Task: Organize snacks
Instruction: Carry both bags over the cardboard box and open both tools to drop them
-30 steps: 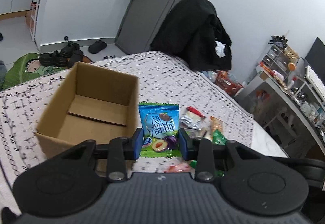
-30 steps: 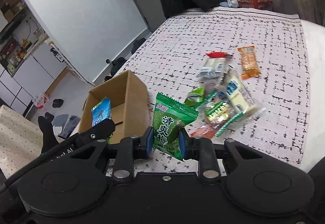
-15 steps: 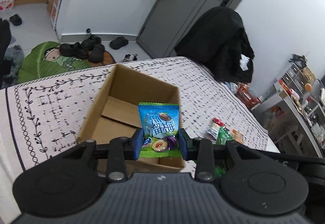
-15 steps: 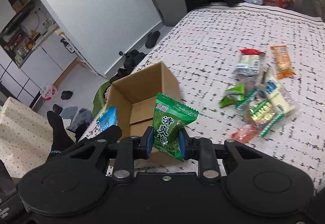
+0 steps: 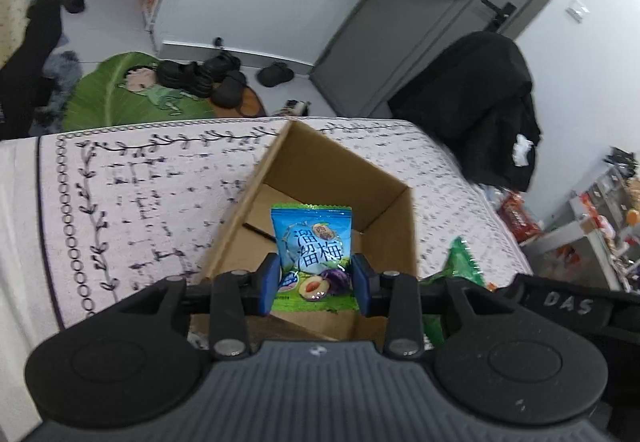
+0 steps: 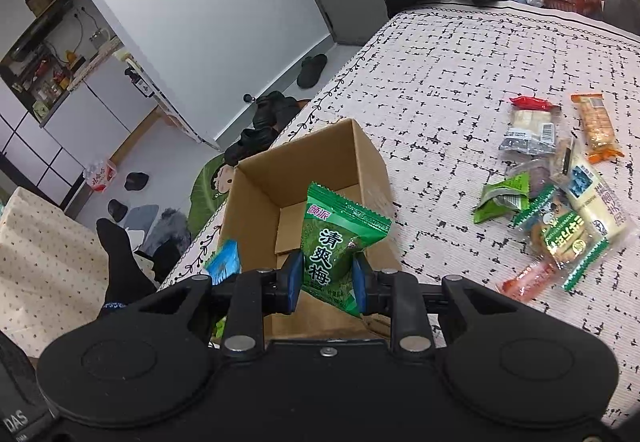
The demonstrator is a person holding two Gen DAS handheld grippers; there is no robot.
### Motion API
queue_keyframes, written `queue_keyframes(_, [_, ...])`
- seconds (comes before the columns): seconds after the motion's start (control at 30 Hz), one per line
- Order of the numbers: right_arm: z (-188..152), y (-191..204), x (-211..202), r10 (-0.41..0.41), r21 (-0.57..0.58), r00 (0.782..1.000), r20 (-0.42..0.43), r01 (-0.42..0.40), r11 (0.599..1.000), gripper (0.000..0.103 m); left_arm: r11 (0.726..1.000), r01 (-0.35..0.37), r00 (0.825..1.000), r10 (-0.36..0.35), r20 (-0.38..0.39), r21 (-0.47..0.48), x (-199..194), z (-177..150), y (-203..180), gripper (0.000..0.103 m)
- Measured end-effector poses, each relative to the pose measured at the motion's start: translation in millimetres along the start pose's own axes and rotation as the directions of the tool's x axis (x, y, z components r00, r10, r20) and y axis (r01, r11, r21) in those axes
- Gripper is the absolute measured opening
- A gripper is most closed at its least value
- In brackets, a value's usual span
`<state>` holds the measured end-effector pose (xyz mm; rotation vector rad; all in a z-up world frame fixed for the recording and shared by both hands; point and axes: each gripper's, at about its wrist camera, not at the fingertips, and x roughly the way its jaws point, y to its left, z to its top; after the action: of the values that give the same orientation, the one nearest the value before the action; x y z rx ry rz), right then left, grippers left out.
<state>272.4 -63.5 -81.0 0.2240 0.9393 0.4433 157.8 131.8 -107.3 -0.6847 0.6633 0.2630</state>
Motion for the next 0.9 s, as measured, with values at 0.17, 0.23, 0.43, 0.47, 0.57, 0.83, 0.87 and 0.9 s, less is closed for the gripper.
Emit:
queue_keyframes(0.17, [2.1,0.4,1.9,0.008,0.009,1.000,0.002,-0.008,1.000,0.026,1.000,-0.003,1.000,0.003,0.003,-0.022,-2.3,2.3,1.2,0.047])
queue_keyframes(0.23, [2.4,1.5,3.3,0.015,0.009,1.000,-0.003,-0.015,1.000,0.027,1.000,-0.008,1.000,0.008,0.011,-0.011,-4.7,2.6,-1.9,0.055])
queue_keyframes(0.43, [7.3,2.2,-1.0,0.067,0.015,0.998,-0.001,-0.067,0.998,0.038,1.000,-0.029,0.999,0.030,0.028,-0.007,-11.4,4.8,-3.7,0.071])
queue_keyframes(0.47, [8.6,1.3,-3.7,0.070,0.015,0.998,0.002,-0.070,0.997,0.049,0.999,-0.034,0.999,0.034,0.033,-0.006,-12.8,5.1,-4.0,0.076])
queue_keyframes(0.57, [10.2,-2.7,-15.0,0.065,0.007,0.997,0.034,-0.065,0.998,0.058,0.999,-0.046,0.998,0.046,0.043,-0.001,-15.4,4.8,-5.8,0.085])
queue_keyframes(0.83, [7.6,-32.3,-36.2,0.017,0.024,0.999,0.050,-0.018,1.000,0.067,0.998,-0.030,0.999,0.028,0.033,0.047,-18.1,-1.3,-23.0,0.090])
queue_keyframes(0.87, [6.7,-36.0,-39.4,0.010,0.023,0.999,0.052,-0.011,1.000,0.070,0.998,-0.030,0.999,0.028,0.033,0.056,-18.6,-1.9,-26.0,0.091])
queue_keyframes(0.9, [6.0,-40.4,-42.6,-0.002,0.021,0.999,0.053,0.000,1.000,0.071,0.997,-0.030,0.999,0.028,0.033,0.066,-19.5,-2.8,-29.3,0.091])
